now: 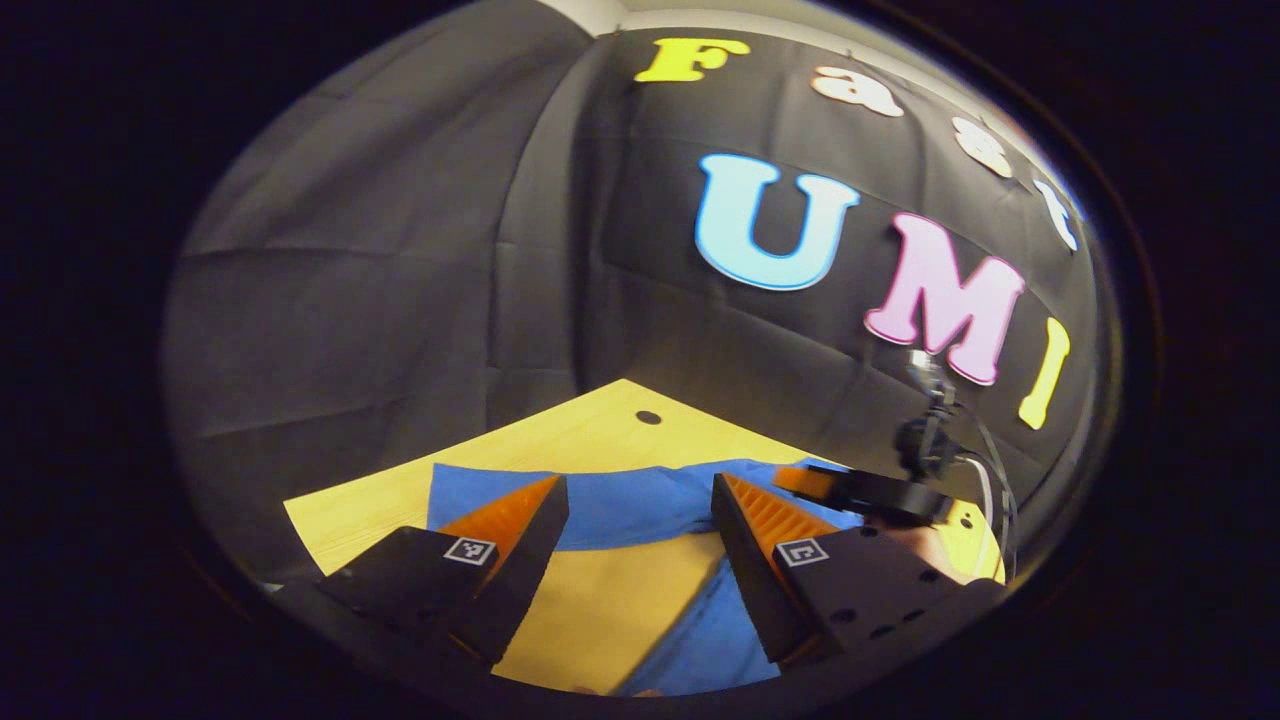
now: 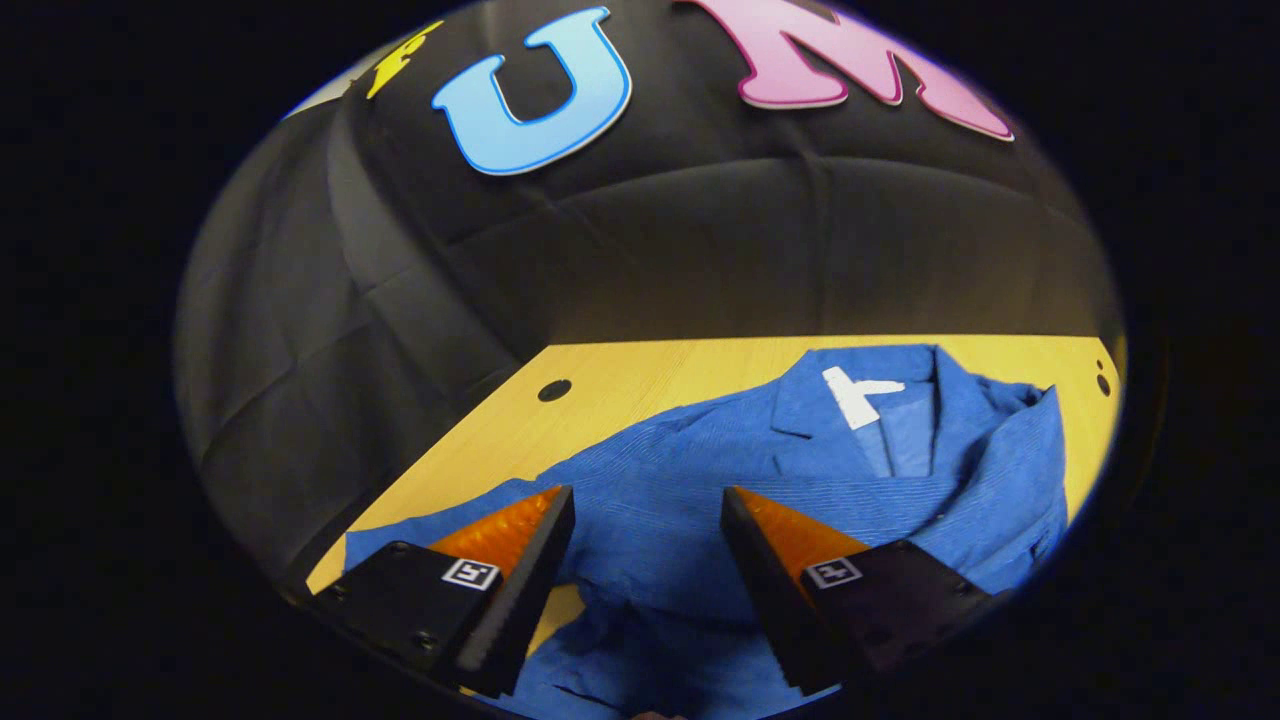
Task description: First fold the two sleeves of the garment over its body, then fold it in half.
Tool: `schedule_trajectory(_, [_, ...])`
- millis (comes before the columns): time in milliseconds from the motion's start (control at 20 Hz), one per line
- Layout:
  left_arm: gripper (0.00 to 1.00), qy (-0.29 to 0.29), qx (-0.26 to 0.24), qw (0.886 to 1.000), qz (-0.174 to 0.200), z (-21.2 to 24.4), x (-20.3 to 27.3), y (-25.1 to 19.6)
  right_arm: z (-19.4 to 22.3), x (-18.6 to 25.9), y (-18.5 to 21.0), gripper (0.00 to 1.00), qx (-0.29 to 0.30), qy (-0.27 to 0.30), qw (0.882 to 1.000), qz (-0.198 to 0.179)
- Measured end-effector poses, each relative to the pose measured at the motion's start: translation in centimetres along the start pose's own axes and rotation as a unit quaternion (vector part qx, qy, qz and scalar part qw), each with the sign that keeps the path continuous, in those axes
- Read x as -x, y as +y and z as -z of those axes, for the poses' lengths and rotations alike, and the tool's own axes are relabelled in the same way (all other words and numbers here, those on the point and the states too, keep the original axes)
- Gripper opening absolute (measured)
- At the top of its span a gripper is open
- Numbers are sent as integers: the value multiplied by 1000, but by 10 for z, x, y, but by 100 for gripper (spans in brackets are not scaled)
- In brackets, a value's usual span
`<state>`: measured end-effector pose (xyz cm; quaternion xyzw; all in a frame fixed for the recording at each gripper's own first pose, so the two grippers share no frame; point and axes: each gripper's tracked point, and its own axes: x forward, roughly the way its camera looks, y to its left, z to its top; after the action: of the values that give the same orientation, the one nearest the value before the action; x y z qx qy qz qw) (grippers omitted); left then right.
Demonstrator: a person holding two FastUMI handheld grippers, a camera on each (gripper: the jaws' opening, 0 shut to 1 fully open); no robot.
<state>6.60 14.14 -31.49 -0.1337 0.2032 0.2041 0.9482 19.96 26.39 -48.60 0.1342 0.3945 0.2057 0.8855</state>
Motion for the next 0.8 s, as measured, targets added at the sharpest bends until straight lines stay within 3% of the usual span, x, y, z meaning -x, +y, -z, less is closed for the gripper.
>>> schedule_trajectory(200, [84, 33, 10, 995, -88, 24, -31, 81, -12, 68, -24, 98, 61, -62, 996, 18])
schedule_trajectory(250, [81, 57, 22, 992, -114, 35, -37, 101, -15, 85, -29, 98, 73, -78, 994, 20])
schedule_trajectory(400, [84, 121, 43, 978, -163, 58, -54, 139, -24, 136, -39, 98, 84, -112, 990, 28])
schedule_trajectory(500, [84, 153, 37, 971, -179, 68, -66, 153, -28, 166, -48, 98, 89, -125, 987, 38])
schedule_trajectory(650, [88, 182, 36, 965, -184, 69, -84, 137, -40, 213, -64, 98, 74, -166, 982, 57])
schedule_trajectory(700, [84, 189, 36, 964, -183, 72, -86, 138, -39, 226, -67, 97, 71, -174, 980, 60])
schedule_trajectory(800, [84, 200, 12, 961, -193, 71, -84, 147, -31, 248, -85, 97, 92, -163, 979, 84])
